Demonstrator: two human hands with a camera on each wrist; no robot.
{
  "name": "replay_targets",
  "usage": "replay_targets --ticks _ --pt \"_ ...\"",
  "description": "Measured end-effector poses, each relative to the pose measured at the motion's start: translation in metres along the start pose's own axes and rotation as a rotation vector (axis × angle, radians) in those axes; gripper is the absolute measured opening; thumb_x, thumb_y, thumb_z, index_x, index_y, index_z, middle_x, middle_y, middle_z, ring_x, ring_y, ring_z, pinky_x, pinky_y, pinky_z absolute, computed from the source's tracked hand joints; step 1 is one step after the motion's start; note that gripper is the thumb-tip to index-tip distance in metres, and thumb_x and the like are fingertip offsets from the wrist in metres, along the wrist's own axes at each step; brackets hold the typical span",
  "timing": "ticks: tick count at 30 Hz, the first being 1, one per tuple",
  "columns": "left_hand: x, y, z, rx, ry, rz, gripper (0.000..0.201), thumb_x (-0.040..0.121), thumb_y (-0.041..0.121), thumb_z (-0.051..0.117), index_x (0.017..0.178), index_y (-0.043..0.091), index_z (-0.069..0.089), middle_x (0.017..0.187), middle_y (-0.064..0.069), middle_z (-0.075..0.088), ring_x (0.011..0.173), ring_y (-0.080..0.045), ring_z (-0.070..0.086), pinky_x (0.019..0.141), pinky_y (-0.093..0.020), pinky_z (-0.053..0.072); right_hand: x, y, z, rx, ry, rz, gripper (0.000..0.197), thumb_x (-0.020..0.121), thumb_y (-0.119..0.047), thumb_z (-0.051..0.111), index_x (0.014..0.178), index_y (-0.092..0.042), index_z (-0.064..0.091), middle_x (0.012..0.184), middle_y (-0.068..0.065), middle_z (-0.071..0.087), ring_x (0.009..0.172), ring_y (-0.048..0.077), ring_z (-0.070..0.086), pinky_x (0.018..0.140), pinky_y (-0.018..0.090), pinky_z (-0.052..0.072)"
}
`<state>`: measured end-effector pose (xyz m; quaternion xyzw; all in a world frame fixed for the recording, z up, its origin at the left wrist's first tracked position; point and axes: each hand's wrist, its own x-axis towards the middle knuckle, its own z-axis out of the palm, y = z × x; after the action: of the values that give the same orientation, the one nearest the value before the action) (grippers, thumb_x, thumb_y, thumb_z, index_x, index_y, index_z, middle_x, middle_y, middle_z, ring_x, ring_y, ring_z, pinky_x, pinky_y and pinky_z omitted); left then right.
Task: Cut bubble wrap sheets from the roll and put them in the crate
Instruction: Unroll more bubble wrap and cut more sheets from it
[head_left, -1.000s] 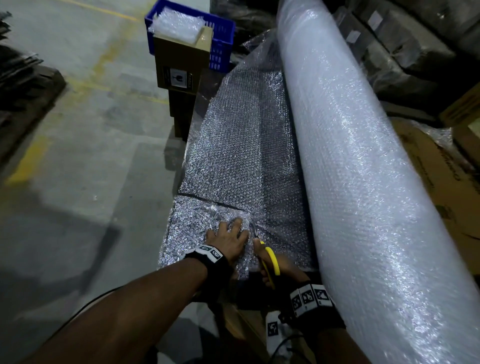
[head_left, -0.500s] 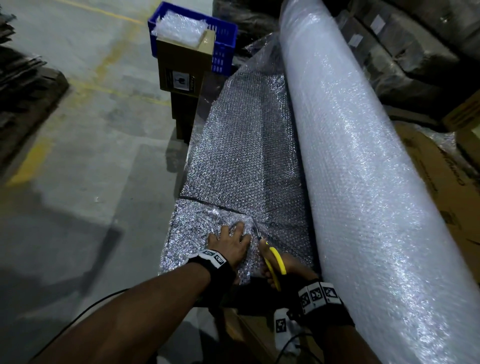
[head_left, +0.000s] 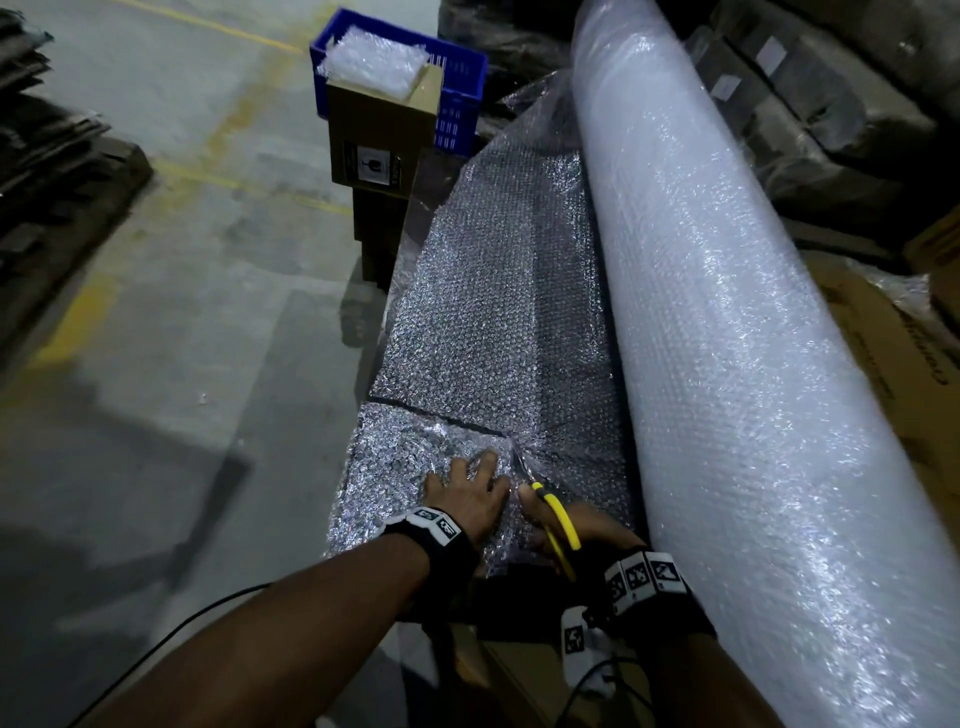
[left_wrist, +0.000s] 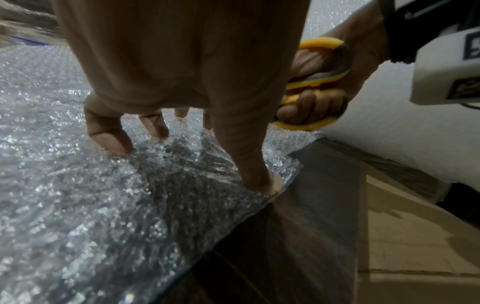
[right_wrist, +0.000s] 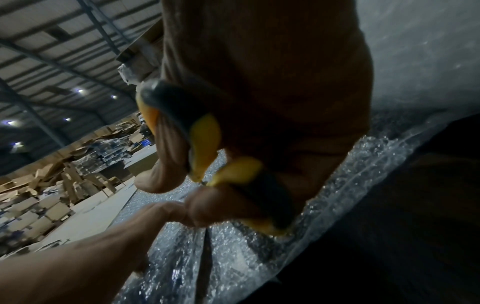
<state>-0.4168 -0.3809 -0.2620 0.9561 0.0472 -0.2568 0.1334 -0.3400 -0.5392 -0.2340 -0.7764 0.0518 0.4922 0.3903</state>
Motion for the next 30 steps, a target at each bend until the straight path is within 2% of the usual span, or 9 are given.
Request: replay_targets --ticks 3,5,9,14,17,19,24,27,30 --pt "-0.003 0.000 -0.003 -0.013 0.010 0.000 0.078 0.090 0.021 0.068 0.150 0.021 0.018 0.164 -0.009 -0.010 0.143 -0.048 0.010 0.106 -0.071 0.026 0.000 -0.002 -0.005 -0.052 0.029 -0.012 0.056 0.070 -0.067 0.077 0.067 -0.015 0.054 0.056 0.009 0.050 0.045 0.019 0.048 0.047 0.023 0.037" --pt "-0.003 0.000 -0.005 -0.007 -0.013 0.007 0.086 0.086 0.018 0.073 0.151 0.020 0.017 0.164 -0.010 -0.011 0.144 -0.048 0.009 0.107 -0.071 0.025 0.001 -0.001 -0.008 -0.084 0.081 -0.030 0.059 0.070 -0.068 0.076 0.070 -0.010 0.062 0.059 0.012 0.057 0.047 0.020 0.054 0.050 0.025 0.041" --pt "0.000 -0.002 -0.003 0.006 -0.041 0.007 0.104 0.075 0.021 0.084 0.152 0.021 0.013 0.163 -0.008 -0.013 0.143 -0.048 0.009 0.106 -0.071 0.026 0.001 0.001 -0.004 -0.059 0.092 -0.026 0.055 0.074 -0.069 0.074 0.062 -0.016 0.063 0.061 0.012 0.059 0.050 0.021 0.055 0.050 0.025 0.043" --pt "0.001 -0.004 -0.002 0.018 -0.045 0.021 0.113 0.071 0.026 0.087 0.153 0.022 0.010 0.163 -0.008 -0.014 0.143 -0.047 0.008 0.104 -0.071 0.026 0.008 0.005 -0.006 -0.126 0.098 -0.124 0.060 0.062 -0.067 0.084 0.073 -0.011 0.070 0.064 0.013 0.063 0.059 0.019 0.054 0.059 0.035 0.042" --pt "0.001 -0.004 -0.003 0.021 -0.041 0.023 0.111 0.073 0.023 0.086 0.153 0.021 0.009 0.163 -0.009 -0.014 0.144 -0.048 0.007 0.104 -0.071 0.026 -0.003 0.001 -0.003 -0.071 0.077 -0.141 0.047 0.087 -0.043 0.073 0.063 -0.004 0.059 0.051 0.008 0.054 0.043 0.017 0.049 0.044 0.024 0.038" --pt "-0.001 -0.004 -0.004 0.021 -0.044 0.031 0.114 0.071 0.024 0.087 0.153 0.020 0.009 0.163 -0.009 -0.014 0.144 -0.048 0.007 0.105 -0.071 0.026 -0.014 -0.001 0.000 -0.018 0.024 -0.076 0.045 0.094 -0.044 0.064 0.064 -0.011 0.056 0.053 0.008 0.055 0.040 0.018 0.049 0.042 0.020 0.037" --pt "-0.001 -0.005 -0.001 0.021 -0.017 0.030 0.112 0.068 0.025 0.089 0.151 0.020 0.015 0.163 -0.009 -0.012 0.142 -0.048 0.010 0.103 -0.071 0.027 -0.030 0.008 -0.007 -0.032 -0.042 0.035 0.039 0.088 -0.050 0.068 0.083 -0.011 0.063 0.070 0.012 0.064 0.052 0.023 0.059 0.050 0.028 0.049" --pt "-0.001 -0.005 0.000 0.026 -0.004 0.040 0.106 0.071 0.028 0.086 0.151 0.020 0.016 0.163 -0.010 -0.011 0.142 -0.047 0.010 0.103 -0.069 0.027 -0.048 0.016 -0.011 -0.036 -0.119 0.085 0.030 0.092 -0.032 0.066 0.092 -0.002 0.069 0.068 0.007 0.070 0.056 0.018 0.065 0.055 0.030 0.054" --pt "-0.003 -0.005 0.000 0.041 0.011 0.044 0.103 0.075 0.031 0.083 0.152 0.021 0.016 0.164 -0.009 -0.010 0.143 -0.047 0.009 0.103 -0.069 0.028 -0.055 0.037 -0.011 -0.126 -0.091 0.020 0.021 0.095 -0.025 0.066 0.094 -0.006 0.076 0.075 0.003 0.075 0.067 0.012 0.069 0.075 0.031 0.058"
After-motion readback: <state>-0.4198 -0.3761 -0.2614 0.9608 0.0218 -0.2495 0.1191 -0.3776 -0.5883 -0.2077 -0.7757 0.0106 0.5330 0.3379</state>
